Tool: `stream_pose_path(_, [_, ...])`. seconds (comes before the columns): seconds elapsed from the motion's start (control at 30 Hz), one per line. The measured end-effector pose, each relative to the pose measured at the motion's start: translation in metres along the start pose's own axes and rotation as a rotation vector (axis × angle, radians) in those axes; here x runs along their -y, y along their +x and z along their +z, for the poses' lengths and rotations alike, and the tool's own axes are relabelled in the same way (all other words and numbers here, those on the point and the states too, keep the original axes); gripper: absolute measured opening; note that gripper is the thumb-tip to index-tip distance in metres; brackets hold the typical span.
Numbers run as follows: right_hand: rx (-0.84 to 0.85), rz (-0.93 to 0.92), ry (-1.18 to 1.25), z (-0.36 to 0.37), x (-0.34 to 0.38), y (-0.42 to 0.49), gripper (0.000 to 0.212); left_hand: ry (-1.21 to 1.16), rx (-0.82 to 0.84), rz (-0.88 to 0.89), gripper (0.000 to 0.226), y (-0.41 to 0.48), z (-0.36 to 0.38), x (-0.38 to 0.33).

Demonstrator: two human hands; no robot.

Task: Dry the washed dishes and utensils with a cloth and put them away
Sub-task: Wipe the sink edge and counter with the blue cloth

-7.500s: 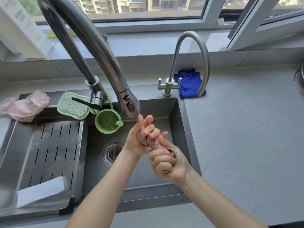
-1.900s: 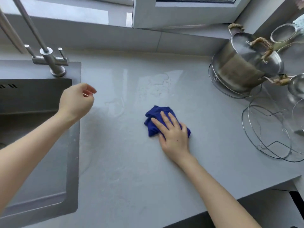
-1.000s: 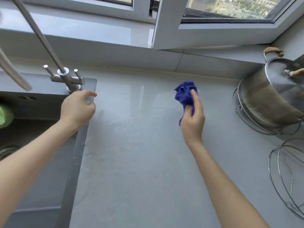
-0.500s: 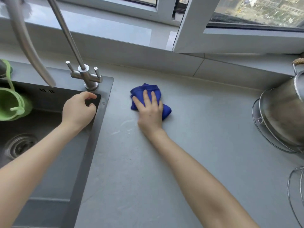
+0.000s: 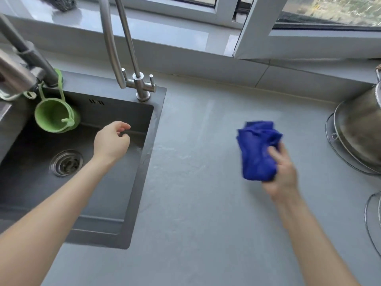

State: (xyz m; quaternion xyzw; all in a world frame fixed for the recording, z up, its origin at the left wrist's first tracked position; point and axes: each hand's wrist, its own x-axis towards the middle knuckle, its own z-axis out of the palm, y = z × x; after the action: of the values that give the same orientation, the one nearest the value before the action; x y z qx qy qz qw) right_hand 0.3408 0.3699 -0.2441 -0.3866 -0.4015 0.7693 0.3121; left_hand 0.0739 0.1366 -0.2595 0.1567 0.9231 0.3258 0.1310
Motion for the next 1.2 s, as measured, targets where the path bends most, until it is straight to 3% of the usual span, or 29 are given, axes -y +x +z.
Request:
stream_pose_path(0.03, [-0.062, 0.023, -0.116, -0.027, 0.011, 0.006, 0.034, -0.002, 0.007, -0.001, 0.033, -0.002, 0.000, 0.003])
stream_pose_path(0.1, [-0.260, -0.035, -0.820, -0.080, 0.026, 0.018, 0.034, 0.000, 0.029, 0.009, 0.033, -0.006, 0.000, 0.009])
stream_pose_path(0.17, [-0.469, -0.115, -1.423, -0.111, 0.035, 0.023, 0.051, 0.003, 0.052, 0.025, 0.033, -0.008, 0.001, 0.014])
stream_pose_path(0.2, [-0.462, -0.164, -1.514, -0.117, 0.033, 0.024, 0.056, 0.004, 0.060, 0.031, 0.033, -0.009, 0.001, 0.017])
stream_pose_path(0.3, [-0.199, -0.113, -1.733, -0.107, 0.003, 0.027, 0.066, 0.010, 0.064, 0.058, 0.033, -0.011, 0.000, 0.025])
stream_pose_path(0.37, [-0.232, -0.058, -1.890, -0.090, -0.020, 0.033, 0.078, 0.009, 0.066, 0.074, 0.032, -0.013, -0.002, 0.030])
stream_pose_path(0.43, [-0.295, -0.051, -1.895, -0.064, -0.036, 0.035, 0.083, 0.005, 0.072, 0.079, 0.032, -0.014, -0.004, 0.035])
stream_pose_path(0.5, [-0.249, -0.133, -1.884, -0.027, -0.057, 0.032, 0.075, 0.001, 0.080, 0.079, 0.033, -0.016, -0.006, 0.041])
stream_pose_path(0.67, [0.103, -0.443, -1.789, 0.094, -0.131, -0.009, 0.062, -0.017, 0.081, 0.086, 0.032, -0.025, -0.016, 0.057])
stream_pose_path(0.77, [0.284, -0.501, -1.723, 0.151, -0.160, -0.037, 0.061, -0.046, 0.060, 0.088, 0.032, -0.031, -0.028, 0.065])
stream_pose_path(0.9, [0.379, -0.555, -1.522, 0.176, -0.161, -0.067, 0.059, -0.059, 0.044, 0.097, 0.033, -0.036, -0.046, 0.074])
stream_pose_path(0.97, [0.247, -0.612, -1.301, 0.163, -0.143, -0.079, 0.060, -0.049, 0.057, 0.110, 0.033, -0.038, -0.053, 0.078])
stream_pose_path(1.03, [-0.015, -0.628, -1.142, 0.129, -0.119, -0.087, 0.061, -0.042, 0.071, 0.120, 0.033, -0.040, -0.059, 0.082])
stream_pose_path(1.13, [-0.435, -0.495, -1.198, 0.029, -0.081, -0.102, 0.063, -0.031, 0.101, 0.131, 0.032, -0.045, -0.063, 0.089])
stream_pose_path(1.2, [-0.601, -0.318, -1.303, -0.043, -0.071, -0.128, 0.059, -0.018, 0.130, 0.146, 0.032, -0.050, -0.063, 0.095])
